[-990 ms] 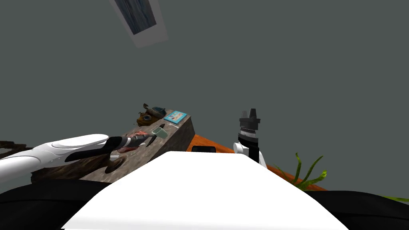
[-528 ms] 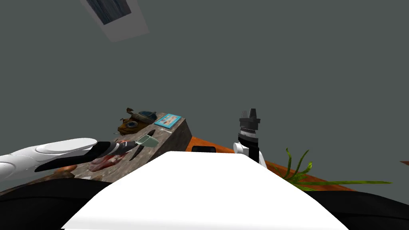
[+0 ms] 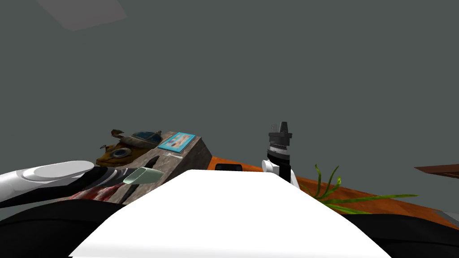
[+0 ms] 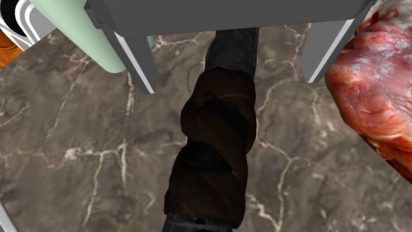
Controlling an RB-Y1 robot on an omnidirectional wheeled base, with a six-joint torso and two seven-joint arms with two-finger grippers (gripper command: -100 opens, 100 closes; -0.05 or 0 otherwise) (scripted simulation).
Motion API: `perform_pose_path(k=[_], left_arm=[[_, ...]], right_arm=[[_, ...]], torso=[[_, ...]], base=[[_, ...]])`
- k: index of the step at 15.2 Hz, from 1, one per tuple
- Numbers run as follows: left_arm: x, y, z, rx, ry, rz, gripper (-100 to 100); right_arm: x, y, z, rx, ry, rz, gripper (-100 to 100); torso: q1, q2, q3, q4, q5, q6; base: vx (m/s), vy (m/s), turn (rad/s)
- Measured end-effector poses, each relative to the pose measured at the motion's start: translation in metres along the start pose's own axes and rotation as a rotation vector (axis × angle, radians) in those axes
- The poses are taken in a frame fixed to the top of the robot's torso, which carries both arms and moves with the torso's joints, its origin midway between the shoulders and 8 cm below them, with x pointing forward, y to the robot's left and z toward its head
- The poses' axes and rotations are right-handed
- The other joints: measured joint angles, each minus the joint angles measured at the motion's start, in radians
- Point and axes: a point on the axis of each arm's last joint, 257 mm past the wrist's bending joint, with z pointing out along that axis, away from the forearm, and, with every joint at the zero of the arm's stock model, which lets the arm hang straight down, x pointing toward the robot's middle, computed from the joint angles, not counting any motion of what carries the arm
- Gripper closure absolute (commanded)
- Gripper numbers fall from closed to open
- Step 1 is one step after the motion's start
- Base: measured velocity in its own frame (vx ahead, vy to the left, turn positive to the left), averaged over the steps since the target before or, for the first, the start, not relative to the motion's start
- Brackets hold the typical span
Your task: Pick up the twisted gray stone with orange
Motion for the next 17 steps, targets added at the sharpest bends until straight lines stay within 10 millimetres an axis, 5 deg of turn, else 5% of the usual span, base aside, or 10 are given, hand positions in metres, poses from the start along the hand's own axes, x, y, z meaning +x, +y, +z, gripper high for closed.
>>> perform_pose_path(k=[4,10,11,17], left_arm=[[-0.031,-0.033,0.002,0.064,-0.064,0.048,-100],[-0.054,-0.040,0.021,0.065,-0.069,0.008,-100],[-0.055,-0.040,0.021,0.065,-0.069,0.006,100],[-0.052,-0.039,0.018,0.065,-0.069,0.016,100]], right_arm=[[0.000,0.000,0.000,0.000,0.000,0.000,0],[0.000,0.000,0.000,0.000,0.000,0.000,0],[0.000,0.000,0.000,0.000,0.000,0.000,0],[0.000,0.000,0.000,0.000,0.000,0.000,0]], torso=[[-0.001,0.002,0.001,0.001,0.000,0.000],[0.005,0.012,0.007,0.003,0.001,-0.001],[0.005,0.011,0.007,0.003,0.001,-0.001],[0.002,0.007,0.004,0.002,0.000,-0.003]], base=[[0.060,-0.033,-0.097],[-0.044,0.034,-0.128],[-0.013,0.010,-0.002],[0.017,-0.008,0.072]])
